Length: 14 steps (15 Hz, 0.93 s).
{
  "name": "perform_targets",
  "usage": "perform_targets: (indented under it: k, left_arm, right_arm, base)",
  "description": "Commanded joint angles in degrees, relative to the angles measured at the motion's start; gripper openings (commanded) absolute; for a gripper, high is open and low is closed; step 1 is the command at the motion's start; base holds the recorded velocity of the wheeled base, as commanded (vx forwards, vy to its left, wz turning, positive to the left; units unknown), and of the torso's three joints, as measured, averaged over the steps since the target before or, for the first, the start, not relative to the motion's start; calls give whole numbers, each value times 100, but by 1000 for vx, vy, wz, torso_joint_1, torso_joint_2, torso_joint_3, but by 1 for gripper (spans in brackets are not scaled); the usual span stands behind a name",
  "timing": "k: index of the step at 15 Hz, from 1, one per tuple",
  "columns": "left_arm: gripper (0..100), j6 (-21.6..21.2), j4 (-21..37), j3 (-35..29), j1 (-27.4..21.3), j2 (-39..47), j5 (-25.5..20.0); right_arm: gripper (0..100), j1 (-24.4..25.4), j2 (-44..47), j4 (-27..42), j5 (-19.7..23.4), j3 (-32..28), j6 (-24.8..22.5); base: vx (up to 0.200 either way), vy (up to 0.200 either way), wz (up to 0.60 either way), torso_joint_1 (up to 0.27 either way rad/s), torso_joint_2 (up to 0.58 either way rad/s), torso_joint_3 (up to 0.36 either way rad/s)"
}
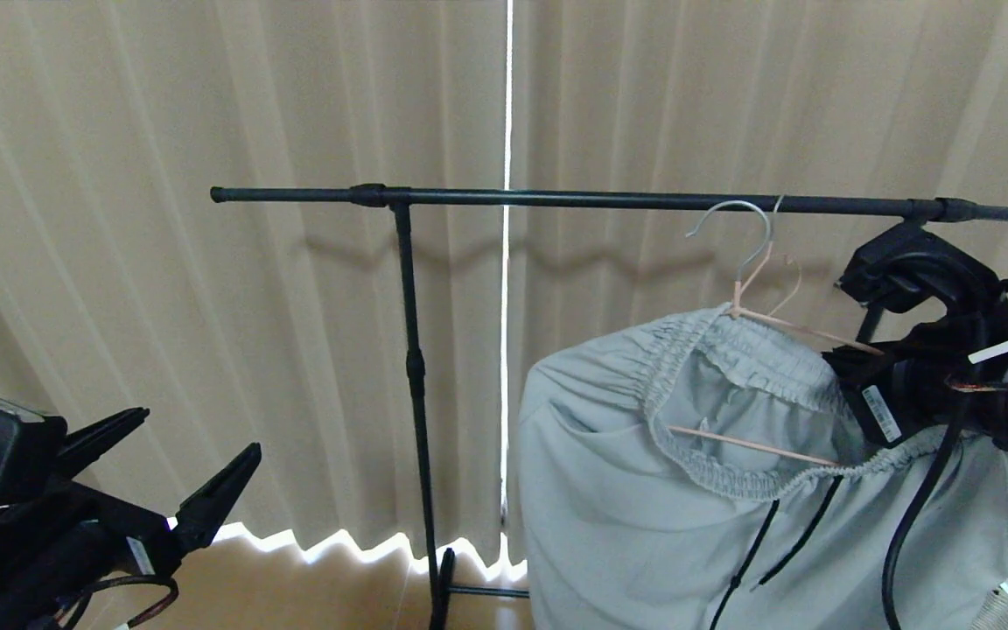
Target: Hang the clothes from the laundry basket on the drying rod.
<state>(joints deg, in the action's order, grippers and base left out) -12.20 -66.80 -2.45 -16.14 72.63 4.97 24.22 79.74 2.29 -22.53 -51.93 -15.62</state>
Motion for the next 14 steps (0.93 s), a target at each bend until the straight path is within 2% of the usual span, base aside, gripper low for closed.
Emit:
perform_targets:
  k: [1,3,8,14]
  left_arm:
    - [100,-1,-26,-19,-3,269,4]
    - [100,-1,-26,60,-3,251,4]
    - [100,-1,-26,25,-12,234,4]
    - [100,-1,-26,60,-38,225,-5]
  right_arm:
    - [0,-32,33,-1,-138,-10,-12]
    - [0,-102,86,-9,-358,-10,-3]
    - [0,-418,191,-27,-498,-80,94]
    - [0,-462,191,-27,-533,-159,199]
  base:
    - [0,0,0,0,0,0]
    - [0,0,0,0,0,0]
    - [0,0,0,0,0,0]
    - [200,0,0,0,2,3]
